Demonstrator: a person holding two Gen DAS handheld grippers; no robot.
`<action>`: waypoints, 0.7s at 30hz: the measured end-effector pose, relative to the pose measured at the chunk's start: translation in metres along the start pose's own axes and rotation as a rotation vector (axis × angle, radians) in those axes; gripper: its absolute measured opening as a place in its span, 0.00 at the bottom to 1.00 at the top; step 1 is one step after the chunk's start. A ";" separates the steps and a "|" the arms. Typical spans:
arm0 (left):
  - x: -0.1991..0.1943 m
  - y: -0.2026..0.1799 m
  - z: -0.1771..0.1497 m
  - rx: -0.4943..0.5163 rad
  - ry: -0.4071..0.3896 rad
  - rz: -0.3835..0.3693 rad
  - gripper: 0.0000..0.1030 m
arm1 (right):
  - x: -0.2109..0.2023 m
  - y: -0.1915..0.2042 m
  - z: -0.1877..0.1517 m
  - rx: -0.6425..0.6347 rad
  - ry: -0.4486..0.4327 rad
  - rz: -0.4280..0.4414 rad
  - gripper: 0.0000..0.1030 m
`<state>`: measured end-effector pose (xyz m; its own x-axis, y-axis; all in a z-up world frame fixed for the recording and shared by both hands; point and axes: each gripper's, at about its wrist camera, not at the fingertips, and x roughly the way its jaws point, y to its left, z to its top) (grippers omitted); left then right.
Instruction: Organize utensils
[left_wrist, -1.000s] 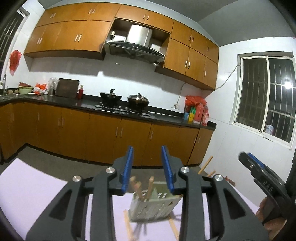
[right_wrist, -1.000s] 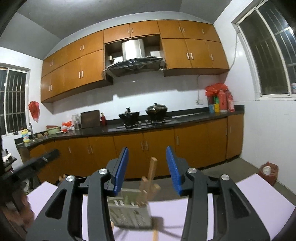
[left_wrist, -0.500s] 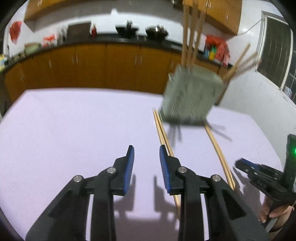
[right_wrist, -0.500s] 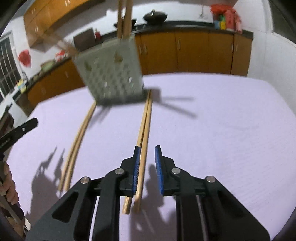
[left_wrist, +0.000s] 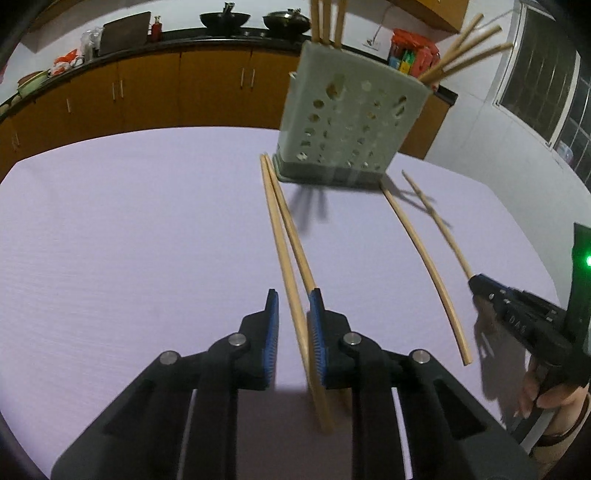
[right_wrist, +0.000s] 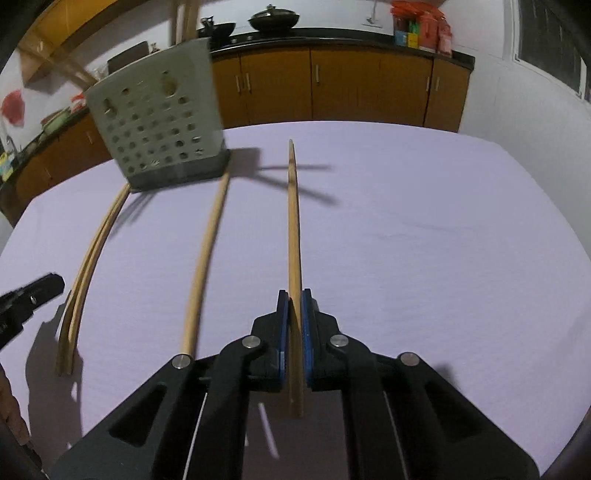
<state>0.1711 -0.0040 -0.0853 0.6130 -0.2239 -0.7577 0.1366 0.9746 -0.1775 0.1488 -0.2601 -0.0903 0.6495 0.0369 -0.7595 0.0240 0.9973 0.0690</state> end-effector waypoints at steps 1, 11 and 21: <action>0.003 -0.002 0.000 0.006 0.005 0.003 0.17 | -0.001 -0.002 -0.001 -0.006 -0.003 -0.002 0.07; 0.016 0.003 0.004 0.018 0.012 0.117 0.08 | -0.002 0.003 -0.004 -0.043 -0.004 0.027 0.08; 0.009 0.057 0.012 -0.031 0.001 0.209 0.08 | 0.005 -0.002 0.005 -0.021 -0.010 -0.008 0.07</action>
<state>0.1935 0.0500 -0.0947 0.6249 -0.0165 -0.7805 -0.0179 0.9992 -0.0355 0.1561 -0.2627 -0.0907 0.6568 0.0284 -0.7535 0.0132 0.9987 0.0491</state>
